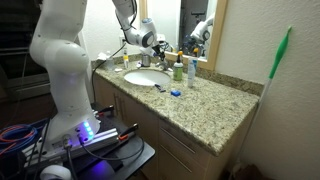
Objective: Lift the handle of the tap, then push it down
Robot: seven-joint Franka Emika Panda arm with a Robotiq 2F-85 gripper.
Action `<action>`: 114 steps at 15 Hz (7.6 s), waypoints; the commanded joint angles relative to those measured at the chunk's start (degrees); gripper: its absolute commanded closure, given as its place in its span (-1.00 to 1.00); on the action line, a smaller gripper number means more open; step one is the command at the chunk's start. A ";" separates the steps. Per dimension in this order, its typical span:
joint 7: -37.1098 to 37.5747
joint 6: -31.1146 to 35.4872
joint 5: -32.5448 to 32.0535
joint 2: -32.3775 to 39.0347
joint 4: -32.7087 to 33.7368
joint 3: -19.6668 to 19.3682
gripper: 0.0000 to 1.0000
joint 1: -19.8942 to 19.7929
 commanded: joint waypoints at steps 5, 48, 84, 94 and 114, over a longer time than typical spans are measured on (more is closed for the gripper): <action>1.22 1.19 0.29 4.46 4.86 -2.69 -1.00 1.85; 7.41 -25.54 -2.00 -24.62 -0.71 3.26 -0.99 -6.73; 15.82 -25.71 -1.73 4.19 19.72 -5.42 -1.00 4.83; 14.99 -28.77 -0.91 5.57 21.13 -5.38 -0.73 4.25; 22.86 -40.44 -4.20 8.32 25.53 -9.11 0.86 6.94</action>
